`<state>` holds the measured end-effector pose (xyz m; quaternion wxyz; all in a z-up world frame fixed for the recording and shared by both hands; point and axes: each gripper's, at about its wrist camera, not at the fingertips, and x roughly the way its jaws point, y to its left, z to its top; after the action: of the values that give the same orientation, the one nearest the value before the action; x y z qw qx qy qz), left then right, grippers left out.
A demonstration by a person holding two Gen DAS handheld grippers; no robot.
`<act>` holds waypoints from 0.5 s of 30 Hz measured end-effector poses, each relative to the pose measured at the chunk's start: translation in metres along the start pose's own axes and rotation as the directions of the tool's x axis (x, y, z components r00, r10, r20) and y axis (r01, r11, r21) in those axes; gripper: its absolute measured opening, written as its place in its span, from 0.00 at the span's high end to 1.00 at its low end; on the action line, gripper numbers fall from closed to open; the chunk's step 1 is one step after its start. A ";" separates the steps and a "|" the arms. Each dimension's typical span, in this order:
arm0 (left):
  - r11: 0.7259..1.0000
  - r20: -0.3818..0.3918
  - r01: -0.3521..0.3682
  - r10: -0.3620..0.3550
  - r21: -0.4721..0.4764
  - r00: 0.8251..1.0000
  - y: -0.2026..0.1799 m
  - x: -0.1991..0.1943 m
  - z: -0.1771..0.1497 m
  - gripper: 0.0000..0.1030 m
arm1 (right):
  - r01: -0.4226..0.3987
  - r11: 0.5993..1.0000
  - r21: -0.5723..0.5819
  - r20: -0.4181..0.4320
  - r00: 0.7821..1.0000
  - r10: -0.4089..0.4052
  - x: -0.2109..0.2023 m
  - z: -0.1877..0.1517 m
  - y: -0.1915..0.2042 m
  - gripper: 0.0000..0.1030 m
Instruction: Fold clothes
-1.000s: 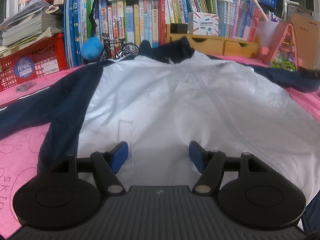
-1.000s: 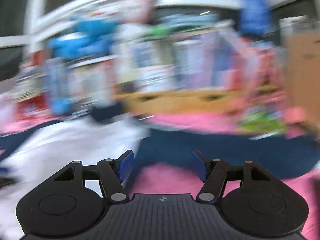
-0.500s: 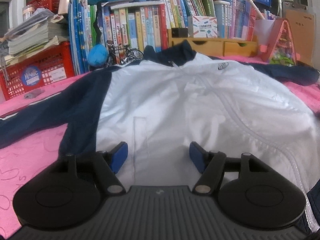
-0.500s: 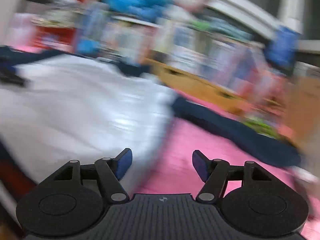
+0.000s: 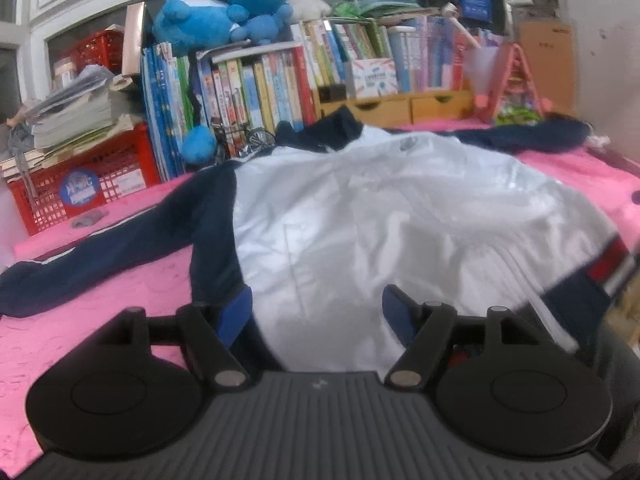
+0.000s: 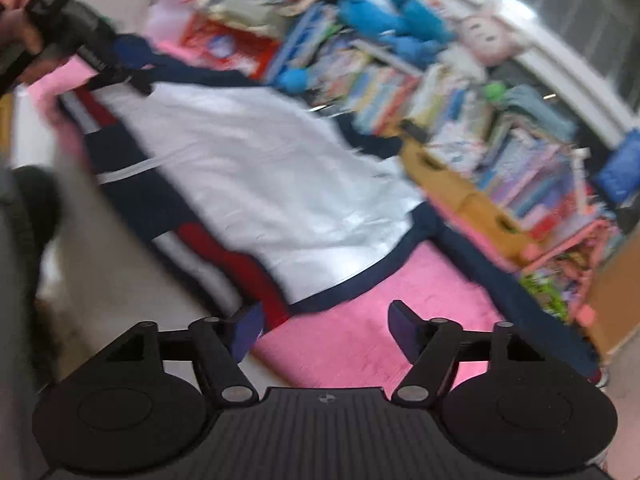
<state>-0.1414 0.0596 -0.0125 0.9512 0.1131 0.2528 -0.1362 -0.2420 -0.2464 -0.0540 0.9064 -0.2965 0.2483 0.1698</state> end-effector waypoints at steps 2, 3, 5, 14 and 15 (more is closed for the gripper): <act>0.999 -0.017 0.034 -0.033 0.037 0.999 -0.005 -0.006 -0.006 0.31 | -0.024 0.999 -0.041 -0.003 1.000 0.024 -0.002 -0.003 0.012 0.23; 0.997 -0.026 0.052 -0.050 0.056 0.998 -0.008 -0.008 -0.008 0.31 | -0.020 0.999 -0.035 0.005 1.000 0.021 0.001 -0.005 0.017 0.22; 0.992 -0.033 0.077 -0.074 0.097 0.997 -0.014 -0.016 -0.015 0.31 | -0.006 1.000 -0.012 0.024 1.000 0.007 0.008 -0.007 0.028 0.24; 0.990 -0.033 0.088 -0.085 0.106 0.996 -0.028 -0.020 -0.023 0.31 | 0.202 0.951 0.233 0.214 0.943 -0.253 -0.008 0.018 0.004 0.24; 0.991 -0.029 0.083 -0.080 0.109 0.996 -0.029 -0.019 -0.023 0.31 | 0.220 0.945 0.242 0.227 0.934 -0.275 -0.010 0.020 0.002 0.24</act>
<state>-0.1771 0.0430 -0.0265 0.9339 0.1564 0.2611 -0.1873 -0.2444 -0.2339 -0.0353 0.9716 -0.2020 0.1056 0.0631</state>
